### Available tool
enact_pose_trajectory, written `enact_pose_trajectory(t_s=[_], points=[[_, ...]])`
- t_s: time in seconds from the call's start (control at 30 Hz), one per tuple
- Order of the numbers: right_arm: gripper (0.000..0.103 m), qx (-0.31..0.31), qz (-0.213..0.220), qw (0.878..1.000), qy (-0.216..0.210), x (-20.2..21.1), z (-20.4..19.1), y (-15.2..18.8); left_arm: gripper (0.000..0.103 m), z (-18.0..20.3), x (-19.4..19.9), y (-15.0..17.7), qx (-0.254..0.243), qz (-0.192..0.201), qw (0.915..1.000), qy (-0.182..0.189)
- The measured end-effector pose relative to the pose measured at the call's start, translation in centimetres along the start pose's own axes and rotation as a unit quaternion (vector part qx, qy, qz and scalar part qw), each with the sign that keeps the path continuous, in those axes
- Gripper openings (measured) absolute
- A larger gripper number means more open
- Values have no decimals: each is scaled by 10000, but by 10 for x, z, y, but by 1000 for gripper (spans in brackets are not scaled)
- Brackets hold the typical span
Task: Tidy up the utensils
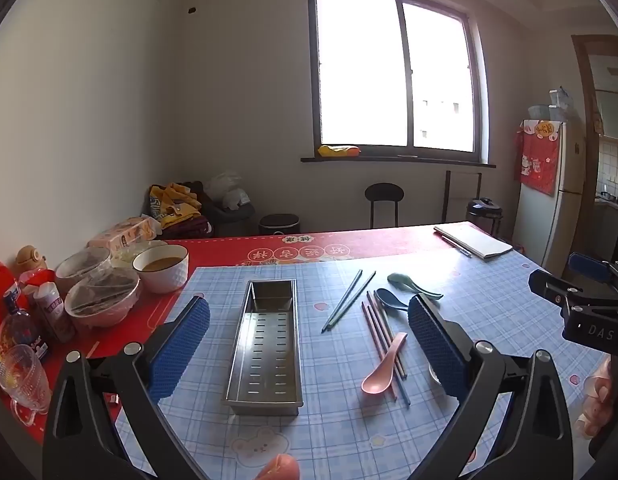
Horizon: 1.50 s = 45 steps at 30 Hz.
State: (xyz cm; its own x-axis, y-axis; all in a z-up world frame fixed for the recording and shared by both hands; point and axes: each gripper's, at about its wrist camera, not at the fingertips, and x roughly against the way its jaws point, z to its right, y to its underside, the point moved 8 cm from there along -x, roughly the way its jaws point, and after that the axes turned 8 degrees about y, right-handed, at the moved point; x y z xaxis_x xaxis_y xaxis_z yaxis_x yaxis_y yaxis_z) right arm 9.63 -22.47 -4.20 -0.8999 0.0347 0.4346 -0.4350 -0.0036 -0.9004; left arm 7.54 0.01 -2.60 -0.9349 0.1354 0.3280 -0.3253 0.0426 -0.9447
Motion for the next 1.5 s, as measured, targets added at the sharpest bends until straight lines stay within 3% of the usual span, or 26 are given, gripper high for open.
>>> enact_pose_trajectory(t_s=[1.5], points=[[89, -88, 132, 9997, 180, 0, 11, -5, 97, -13, 3, -3, 14, 15, 10000, -80]])
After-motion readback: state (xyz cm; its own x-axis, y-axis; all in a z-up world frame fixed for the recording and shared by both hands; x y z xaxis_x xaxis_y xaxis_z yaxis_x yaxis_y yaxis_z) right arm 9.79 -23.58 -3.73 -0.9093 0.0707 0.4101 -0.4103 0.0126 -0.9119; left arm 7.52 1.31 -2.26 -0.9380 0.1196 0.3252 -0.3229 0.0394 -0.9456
